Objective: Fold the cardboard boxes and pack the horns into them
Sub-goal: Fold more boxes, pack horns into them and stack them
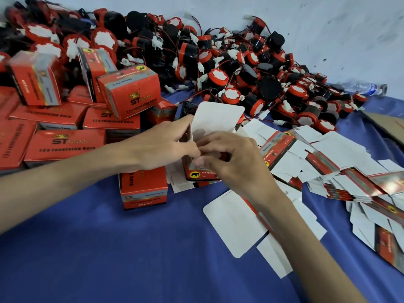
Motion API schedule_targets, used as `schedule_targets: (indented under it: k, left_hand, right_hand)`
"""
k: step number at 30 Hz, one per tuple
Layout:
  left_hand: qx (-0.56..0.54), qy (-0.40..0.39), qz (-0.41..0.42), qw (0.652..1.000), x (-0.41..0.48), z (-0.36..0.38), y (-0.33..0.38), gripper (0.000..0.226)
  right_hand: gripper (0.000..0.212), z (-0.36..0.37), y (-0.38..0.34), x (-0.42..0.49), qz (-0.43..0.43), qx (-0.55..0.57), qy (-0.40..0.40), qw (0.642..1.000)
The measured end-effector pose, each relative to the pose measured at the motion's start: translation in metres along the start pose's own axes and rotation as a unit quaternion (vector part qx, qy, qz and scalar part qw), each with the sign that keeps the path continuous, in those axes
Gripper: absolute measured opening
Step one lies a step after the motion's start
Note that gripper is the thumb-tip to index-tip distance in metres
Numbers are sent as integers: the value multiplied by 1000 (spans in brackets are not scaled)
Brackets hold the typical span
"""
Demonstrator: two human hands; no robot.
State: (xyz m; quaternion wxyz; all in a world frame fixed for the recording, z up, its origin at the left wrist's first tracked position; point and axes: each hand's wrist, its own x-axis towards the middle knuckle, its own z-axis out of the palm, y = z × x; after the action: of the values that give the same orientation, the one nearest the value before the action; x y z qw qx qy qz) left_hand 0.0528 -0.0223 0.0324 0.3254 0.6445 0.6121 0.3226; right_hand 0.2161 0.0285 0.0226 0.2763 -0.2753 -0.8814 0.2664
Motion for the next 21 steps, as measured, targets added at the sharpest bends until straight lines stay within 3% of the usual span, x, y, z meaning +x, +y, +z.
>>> schedule_targets:
  k: [3,5,6,8,10,13,15,17,19,21]
  left_hand:
    - [-39,-13,-20,999,4,0,-6,36]
    - [-32,2,-37,999,16,1,-3,48]
    - [-35,-35,0,999,13,3,-11,53]
    - [-43,-30,48,997,7,6,-18,52]
    - [-84,-10,34,996,10,6,-10,41]
    - [-144,-5,13,989,4,3,-8,36]
    - [-135,-12,14,991,2,2,-11,46]
    - [-119,-28,23,992,2,3,-5,50]
    - [-110,-14,46,993,6,9,-6,34]
    - [-66,-14,83,994,-6,10,-26,38]
  right_hand:
    - [19,4,0,-2,-26,-105,-15,994]
    - [30,2,-2,-5,-54,-183,-18,982]
    - [31,2,-2,-6,-73,-206,-11,976]
    - [24,6,-2,-7,-117,-237,22,964]
    - [15,16,1,-8,-147,-232,74,958]
    - [5,27,10,-11,-165,-112,162,966]
    - [9,27,16,-14,-162,-74,189,966]
    - [15,25,20,-15,-178,-113,171,962]
    - [15,21,24,-15,-196,-138,133,962]
    - [15,18,27,-16,-203,-132,120,963]
